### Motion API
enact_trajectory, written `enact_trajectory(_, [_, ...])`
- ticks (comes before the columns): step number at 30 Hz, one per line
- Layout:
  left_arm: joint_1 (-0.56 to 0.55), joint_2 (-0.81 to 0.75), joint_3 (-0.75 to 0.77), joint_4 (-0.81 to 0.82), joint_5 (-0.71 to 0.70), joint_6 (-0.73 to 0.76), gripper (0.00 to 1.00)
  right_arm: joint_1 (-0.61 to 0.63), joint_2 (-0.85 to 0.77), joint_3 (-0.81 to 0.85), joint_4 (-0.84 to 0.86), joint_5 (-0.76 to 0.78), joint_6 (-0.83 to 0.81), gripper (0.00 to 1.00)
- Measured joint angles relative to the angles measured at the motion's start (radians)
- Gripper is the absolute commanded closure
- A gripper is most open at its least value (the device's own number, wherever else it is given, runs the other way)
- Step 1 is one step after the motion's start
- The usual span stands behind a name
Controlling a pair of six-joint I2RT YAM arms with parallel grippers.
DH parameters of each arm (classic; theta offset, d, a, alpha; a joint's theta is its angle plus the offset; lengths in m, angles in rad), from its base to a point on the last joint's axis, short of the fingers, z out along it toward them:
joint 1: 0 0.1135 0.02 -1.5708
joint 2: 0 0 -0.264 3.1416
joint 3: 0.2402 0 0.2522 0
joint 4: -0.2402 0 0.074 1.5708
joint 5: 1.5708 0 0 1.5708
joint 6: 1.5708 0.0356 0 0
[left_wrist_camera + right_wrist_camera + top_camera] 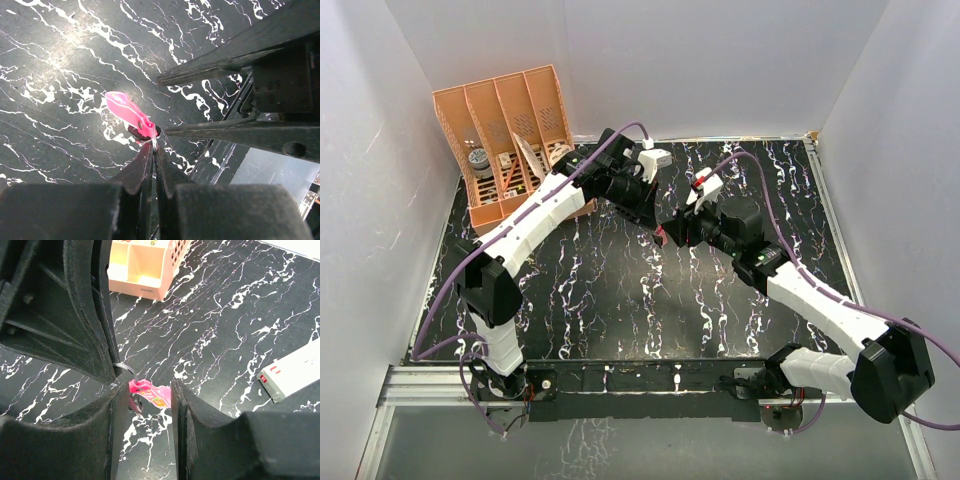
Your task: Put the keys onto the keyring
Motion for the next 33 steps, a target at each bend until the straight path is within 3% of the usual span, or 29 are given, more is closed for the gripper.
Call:
enact_trajectory(18, [0.0,0.0,0.0,0.003,0.049,0.018,1.0,0.0,0.032,0.006,0.022,-0.029,0.005,0.7])
enact_trajectory(27, [0.002,0.0,0.0,0.007,0.067,0.023,1.0,0.0,0.037,0.01,0.028,-0.049,0.006,0.82])
enact_trajectory(33, [0.003,0.0,0.0,0.014,0.069,0.026,1.0,0.001,0.038,0.01,0.036,-0.063,0.009,0.95])
